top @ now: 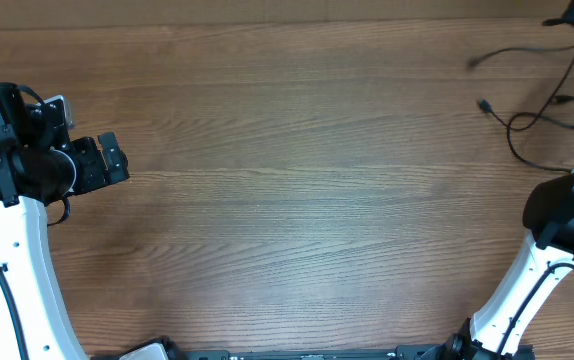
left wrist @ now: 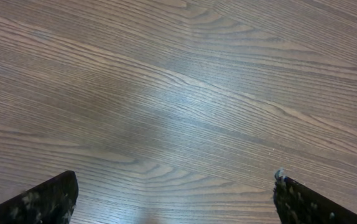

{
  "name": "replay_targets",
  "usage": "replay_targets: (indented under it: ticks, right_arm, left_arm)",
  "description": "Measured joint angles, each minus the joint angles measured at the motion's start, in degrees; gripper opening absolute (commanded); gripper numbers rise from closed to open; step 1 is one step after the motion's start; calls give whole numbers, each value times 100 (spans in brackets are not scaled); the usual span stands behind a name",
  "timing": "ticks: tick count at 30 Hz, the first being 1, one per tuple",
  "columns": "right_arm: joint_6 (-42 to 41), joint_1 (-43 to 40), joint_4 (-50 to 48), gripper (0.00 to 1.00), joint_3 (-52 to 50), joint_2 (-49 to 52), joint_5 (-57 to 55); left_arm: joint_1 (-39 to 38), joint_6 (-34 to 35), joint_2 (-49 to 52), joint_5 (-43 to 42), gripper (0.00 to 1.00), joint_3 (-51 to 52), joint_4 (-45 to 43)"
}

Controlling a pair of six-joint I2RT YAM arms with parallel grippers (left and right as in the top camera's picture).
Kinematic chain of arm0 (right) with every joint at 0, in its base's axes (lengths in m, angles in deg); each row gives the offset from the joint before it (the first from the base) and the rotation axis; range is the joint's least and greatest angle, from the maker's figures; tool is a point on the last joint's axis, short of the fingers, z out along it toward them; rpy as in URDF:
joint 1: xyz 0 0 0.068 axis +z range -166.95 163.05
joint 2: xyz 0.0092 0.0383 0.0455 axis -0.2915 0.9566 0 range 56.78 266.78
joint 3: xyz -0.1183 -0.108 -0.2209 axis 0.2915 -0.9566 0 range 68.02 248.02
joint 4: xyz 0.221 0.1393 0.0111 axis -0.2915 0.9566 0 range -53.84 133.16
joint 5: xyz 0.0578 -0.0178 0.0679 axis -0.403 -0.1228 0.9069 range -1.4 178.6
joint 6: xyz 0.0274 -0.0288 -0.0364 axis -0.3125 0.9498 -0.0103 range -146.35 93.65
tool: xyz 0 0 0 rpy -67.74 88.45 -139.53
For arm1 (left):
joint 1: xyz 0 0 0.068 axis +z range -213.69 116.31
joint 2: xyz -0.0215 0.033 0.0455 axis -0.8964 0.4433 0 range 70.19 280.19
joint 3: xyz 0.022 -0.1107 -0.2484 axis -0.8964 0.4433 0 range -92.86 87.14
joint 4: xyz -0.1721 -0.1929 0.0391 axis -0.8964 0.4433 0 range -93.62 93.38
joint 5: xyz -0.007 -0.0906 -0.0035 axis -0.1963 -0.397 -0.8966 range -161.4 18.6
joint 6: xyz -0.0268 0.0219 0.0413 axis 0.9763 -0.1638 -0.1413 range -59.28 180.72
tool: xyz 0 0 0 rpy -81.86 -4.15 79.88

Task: Untangle cables
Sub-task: 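Lift the last cable and carry it to the upper right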

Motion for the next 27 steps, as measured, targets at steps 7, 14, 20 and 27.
replay_targets:
  ticks: [7, 14, 20, 27]
  right_arm:
    - [-55, 24, -219, 100, -807, 0, 66]
    - [-55, 24, -90, 100, -944, 0, 131]
    - [-57, 33, 492, 100, -944, 0, 662]
    - [-57, 490, 1609, 100, -964, -319, 1075]
  left_arm:
    - [0, 0, 0, 0, 100, 0, 0]
    - [0, 0, 0, 0, 100, 0, 0]
    - [0, 0, 0, 0, 100, 0, 0]
    - [0, 0, 0, 0, 100, 0, 0]
